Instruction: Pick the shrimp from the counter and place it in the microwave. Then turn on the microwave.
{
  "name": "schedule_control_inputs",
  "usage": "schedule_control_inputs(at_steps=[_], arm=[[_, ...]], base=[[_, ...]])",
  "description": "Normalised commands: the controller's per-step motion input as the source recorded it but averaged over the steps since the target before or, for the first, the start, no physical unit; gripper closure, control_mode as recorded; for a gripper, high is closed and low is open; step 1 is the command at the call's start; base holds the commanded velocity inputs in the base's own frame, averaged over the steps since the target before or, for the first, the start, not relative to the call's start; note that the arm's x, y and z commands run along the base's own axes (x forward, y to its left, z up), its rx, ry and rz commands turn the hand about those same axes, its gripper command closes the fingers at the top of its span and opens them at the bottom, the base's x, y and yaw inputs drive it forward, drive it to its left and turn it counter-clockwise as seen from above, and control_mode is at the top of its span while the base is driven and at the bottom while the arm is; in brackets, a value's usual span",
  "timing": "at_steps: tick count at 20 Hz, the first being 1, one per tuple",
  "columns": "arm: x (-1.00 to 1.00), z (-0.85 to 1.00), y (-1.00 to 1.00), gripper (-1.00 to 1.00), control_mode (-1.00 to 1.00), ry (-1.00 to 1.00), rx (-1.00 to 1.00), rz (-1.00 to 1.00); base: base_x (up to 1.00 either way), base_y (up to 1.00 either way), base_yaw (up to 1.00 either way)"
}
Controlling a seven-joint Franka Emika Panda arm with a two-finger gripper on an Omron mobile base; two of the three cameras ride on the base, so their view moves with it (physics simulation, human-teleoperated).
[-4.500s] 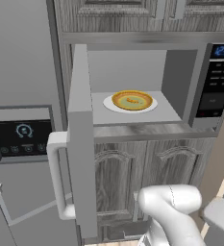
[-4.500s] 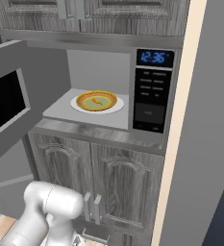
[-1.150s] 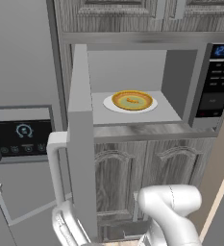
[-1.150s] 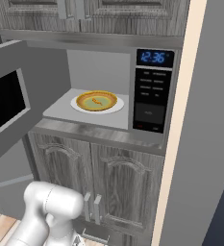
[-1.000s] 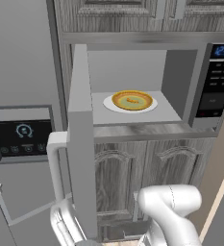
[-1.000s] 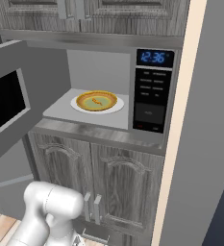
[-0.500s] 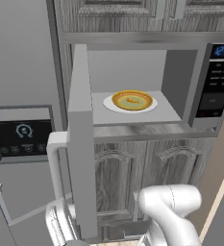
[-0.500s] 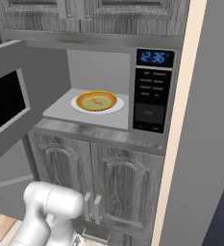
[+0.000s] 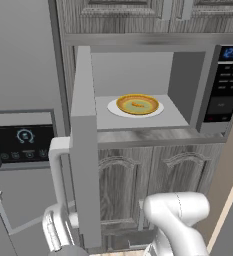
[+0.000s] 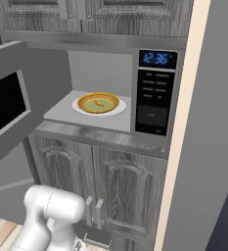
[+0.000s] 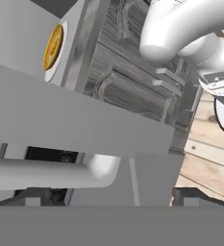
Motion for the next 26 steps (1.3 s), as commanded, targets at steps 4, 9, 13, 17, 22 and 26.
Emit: schedule_control_inputs(at_steps=[4, 9, 13, 17, 22, 26], arm=[[0.12, -0.14, 0.13, -1.0, -1.0, 0.0, 0.06, -0.09], [0.03, -0.16, 0.16, -1.0, -1.0, 0.0, 0.06, -0.08], [-0.04, -0.14, 0.19, -1.0, -1.0, -0.04, 0.05, -0.08], [-0.18, -0.12, 0.21, -1.0, -1.0, -0.08, 0.04, -0.09], [-0.09, -0.12, 0.26, -1.0, -1.0, -0.05, 0.03, -0.1], [0.0, -0.18, 0.26, -1.0, -1.0, 0.0, 0.03, -0.13]], base=[[0.0, 0.0, 0.0], [0.0, 0.0, 0.0], [0.0, 0.0, 0.0], [0.0, 0.0, 0.0], [0.0, 0.0, 0.0], [0.0, 0.0, 0.0]])
